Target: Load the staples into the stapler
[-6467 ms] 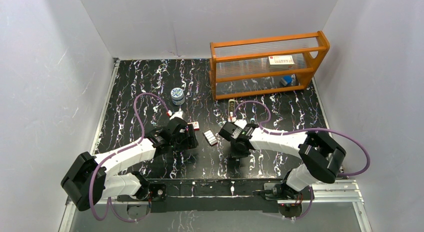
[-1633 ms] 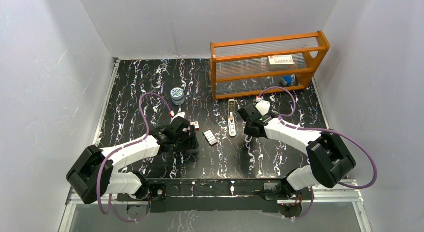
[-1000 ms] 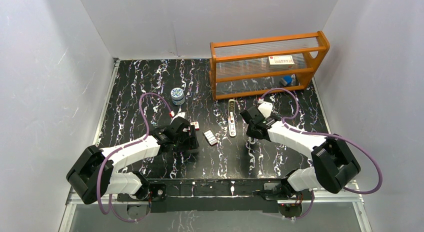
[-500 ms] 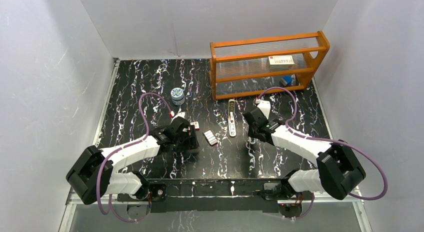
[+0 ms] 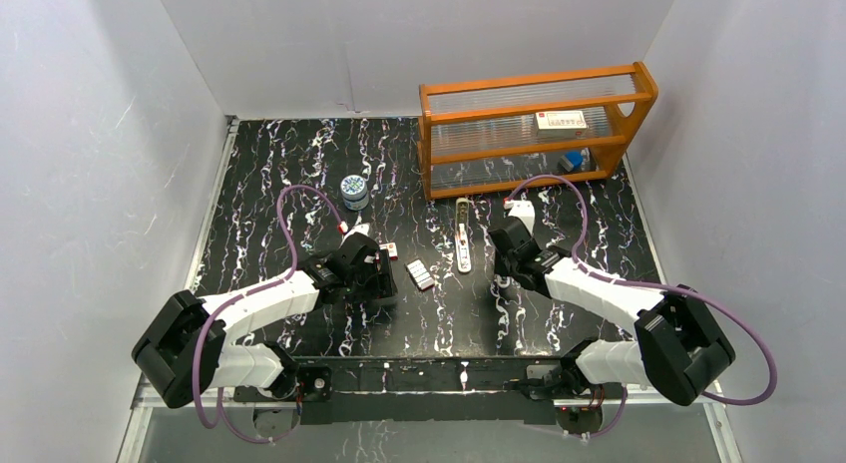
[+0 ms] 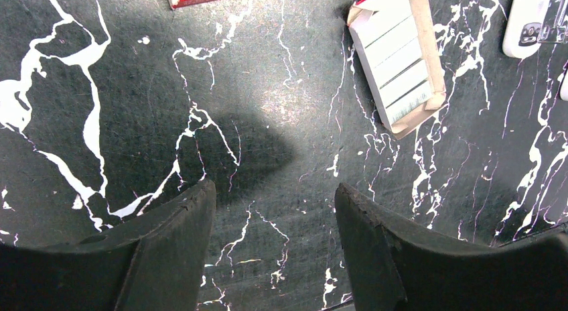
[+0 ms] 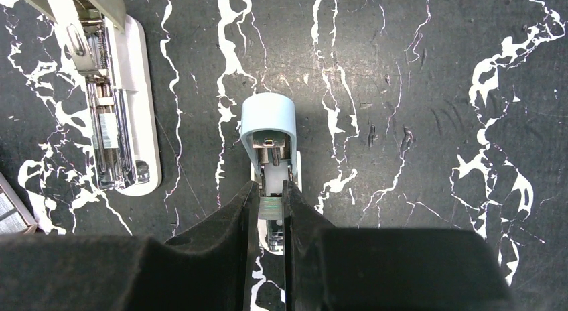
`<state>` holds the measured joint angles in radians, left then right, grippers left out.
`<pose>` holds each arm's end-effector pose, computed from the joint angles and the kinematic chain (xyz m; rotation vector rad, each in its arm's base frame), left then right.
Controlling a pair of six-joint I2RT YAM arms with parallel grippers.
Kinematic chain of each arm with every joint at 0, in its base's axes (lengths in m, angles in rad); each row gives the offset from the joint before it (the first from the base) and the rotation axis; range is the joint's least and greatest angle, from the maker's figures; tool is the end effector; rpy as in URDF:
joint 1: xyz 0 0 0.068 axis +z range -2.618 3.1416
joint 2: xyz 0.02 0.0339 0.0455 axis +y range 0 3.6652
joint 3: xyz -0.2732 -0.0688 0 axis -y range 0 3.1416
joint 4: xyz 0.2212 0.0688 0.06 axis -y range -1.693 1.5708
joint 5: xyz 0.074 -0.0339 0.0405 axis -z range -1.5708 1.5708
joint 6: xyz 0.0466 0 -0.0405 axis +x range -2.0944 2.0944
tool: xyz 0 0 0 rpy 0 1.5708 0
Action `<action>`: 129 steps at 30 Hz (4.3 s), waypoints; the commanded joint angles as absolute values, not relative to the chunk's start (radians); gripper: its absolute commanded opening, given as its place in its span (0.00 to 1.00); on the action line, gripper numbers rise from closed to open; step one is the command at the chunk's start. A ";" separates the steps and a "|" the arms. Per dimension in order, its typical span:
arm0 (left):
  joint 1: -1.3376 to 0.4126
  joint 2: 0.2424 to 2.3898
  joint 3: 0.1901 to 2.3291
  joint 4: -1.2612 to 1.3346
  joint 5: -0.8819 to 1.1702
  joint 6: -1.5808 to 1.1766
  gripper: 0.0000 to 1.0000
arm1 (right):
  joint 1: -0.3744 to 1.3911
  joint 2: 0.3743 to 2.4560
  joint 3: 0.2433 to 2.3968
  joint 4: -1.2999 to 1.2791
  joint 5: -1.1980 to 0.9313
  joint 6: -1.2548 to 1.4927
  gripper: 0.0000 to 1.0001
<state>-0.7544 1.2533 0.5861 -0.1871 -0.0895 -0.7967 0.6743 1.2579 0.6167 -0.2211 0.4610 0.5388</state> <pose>0.1666 -0.1508 0.1925 -0.0951 2.5078 -0.5775 0.1882 0.1239 0.2013 0.0437 2.3186 0.0416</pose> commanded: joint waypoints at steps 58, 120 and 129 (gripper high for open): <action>-0.748 1.242 0.603 -0.198 -0.099 -0.797 0.62 | 0.670 1.184 0.548 -0.137 0.455 0.476 0.34; -0.746 1.119 0.562 0.109 0.203 -0.717 0.89 | 0.556 1.503 0.908 -0.358 0.340 0.449 0.38; -0.842 1.302 0.585 0.325 0.335 -0.919 0.70 | 0.556 1.466 0.867 -0.383 0.328 0.514 0.32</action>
<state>-0.7841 1.2797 0.5789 0.1654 0.2695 -0.8135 0.5587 1.5204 0.8970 -0.3847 0.3378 0.4728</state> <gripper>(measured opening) 0.723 0.363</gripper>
